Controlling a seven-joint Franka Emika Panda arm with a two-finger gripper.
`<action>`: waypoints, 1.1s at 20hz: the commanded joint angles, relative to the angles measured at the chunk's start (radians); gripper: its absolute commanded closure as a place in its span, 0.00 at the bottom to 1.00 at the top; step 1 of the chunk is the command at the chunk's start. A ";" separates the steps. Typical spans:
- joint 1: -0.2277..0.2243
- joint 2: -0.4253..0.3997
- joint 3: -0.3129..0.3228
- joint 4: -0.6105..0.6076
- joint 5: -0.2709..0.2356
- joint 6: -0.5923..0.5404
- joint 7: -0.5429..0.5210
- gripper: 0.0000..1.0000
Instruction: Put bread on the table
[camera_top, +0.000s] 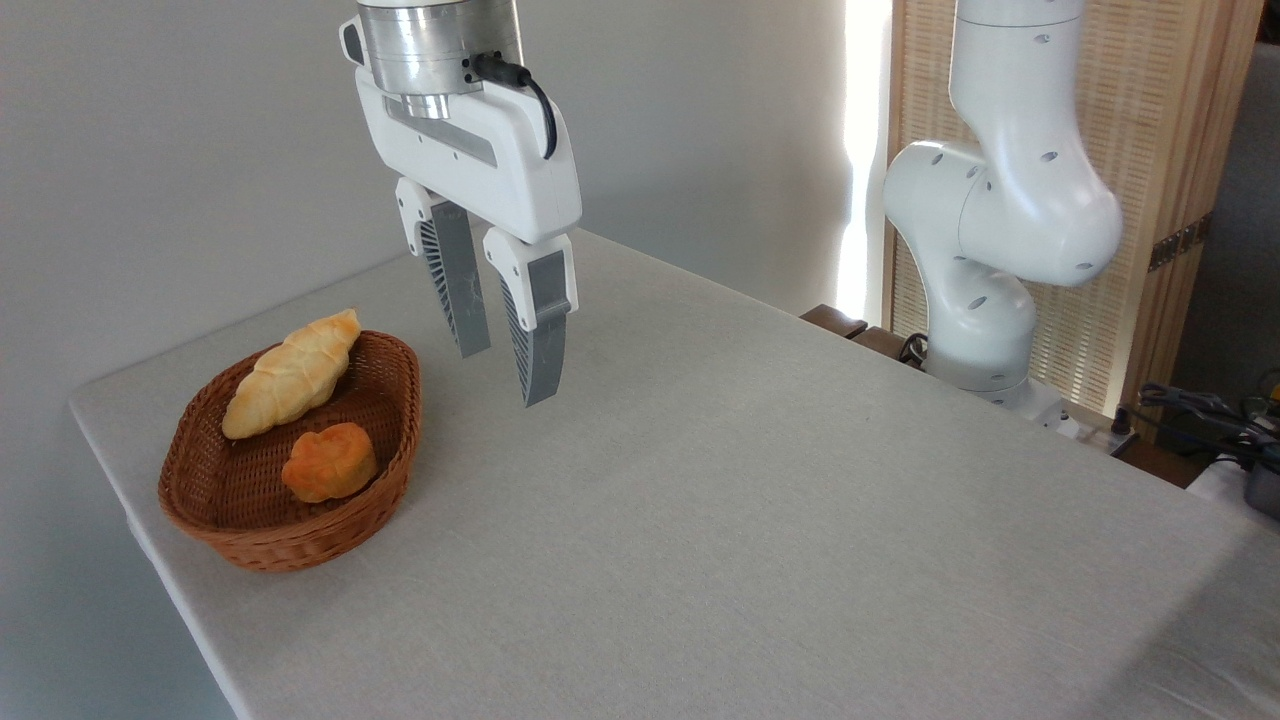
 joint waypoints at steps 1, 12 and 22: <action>-0.010 0.011 -0.011 -0.009 -0.021 0.026 0.005 0.00; -0.013 0.193 -0.273 0.041 -0.074 0.300 -0.120 0.00; -0.013 0.292 -0.388 -0.100 0.066 0.621 -0.059 0.00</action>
